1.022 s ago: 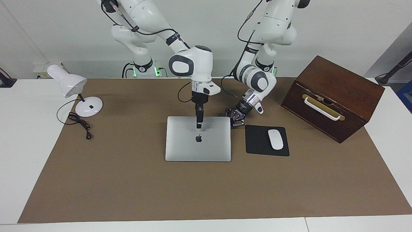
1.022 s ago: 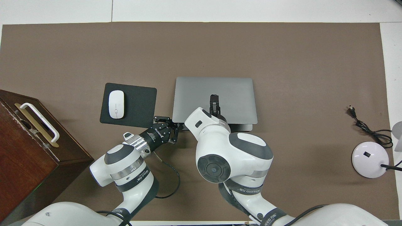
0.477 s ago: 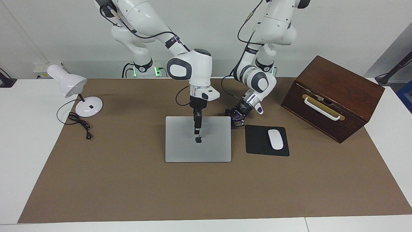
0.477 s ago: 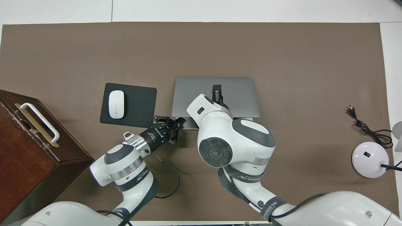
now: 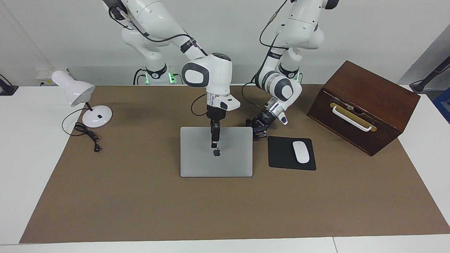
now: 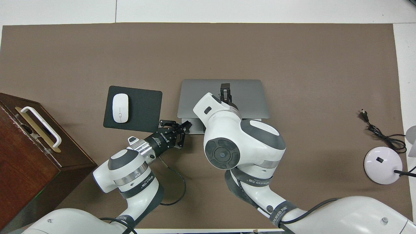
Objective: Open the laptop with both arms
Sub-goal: 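Lift the laptop lid upward with the right gripper, left gripper holding base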
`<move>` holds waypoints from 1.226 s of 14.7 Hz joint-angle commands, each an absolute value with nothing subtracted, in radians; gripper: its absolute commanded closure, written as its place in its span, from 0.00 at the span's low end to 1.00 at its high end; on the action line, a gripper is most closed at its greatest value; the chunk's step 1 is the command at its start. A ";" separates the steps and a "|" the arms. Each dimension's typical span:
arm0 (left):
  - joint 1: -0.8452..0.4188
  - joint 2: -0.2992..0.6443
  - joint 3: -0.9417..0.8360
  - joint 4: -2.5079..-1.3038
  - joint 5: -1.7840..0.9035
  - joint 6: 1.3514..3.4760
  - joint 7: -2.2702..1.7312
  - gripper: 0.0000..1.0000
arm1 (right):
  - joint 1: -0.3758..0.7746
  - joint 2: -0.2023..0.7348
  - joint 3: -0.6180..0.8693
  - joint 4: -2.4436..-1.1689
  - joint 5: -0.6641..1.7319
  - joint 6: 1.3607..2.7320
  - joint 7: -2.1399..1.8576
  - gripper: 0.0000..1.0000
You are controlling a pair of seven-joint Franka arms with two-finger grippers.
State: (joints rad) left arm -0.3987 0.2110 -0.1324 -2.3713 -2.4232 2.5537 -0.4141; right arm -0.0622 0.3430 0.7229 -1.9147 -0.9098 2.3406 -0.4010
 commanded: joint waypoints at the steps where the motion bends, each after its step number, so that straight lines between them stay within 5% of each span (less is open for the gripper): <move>1: -0.407 0.268 -0.123 -2.361 -2.451 2.545 -0.374 1.00 | -0.068 0.374 0.736 -1.864 -0.954 2.293 -0.430 0.10; 18: -0.407 0.268 -0.123 -2.361 -2.450 2.545 -0.373 1.00 | -0.052 0.385 0.736 -1.804 -1.112 2.266 -0.431 0.10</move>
State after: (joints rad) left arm -0.3987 0.2111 -0.1324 -2.3720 -2.4269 2.5527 -0.4097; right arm -0.0503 0.3504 0.7276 -1.8425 -1.0551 2.2901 -0.4146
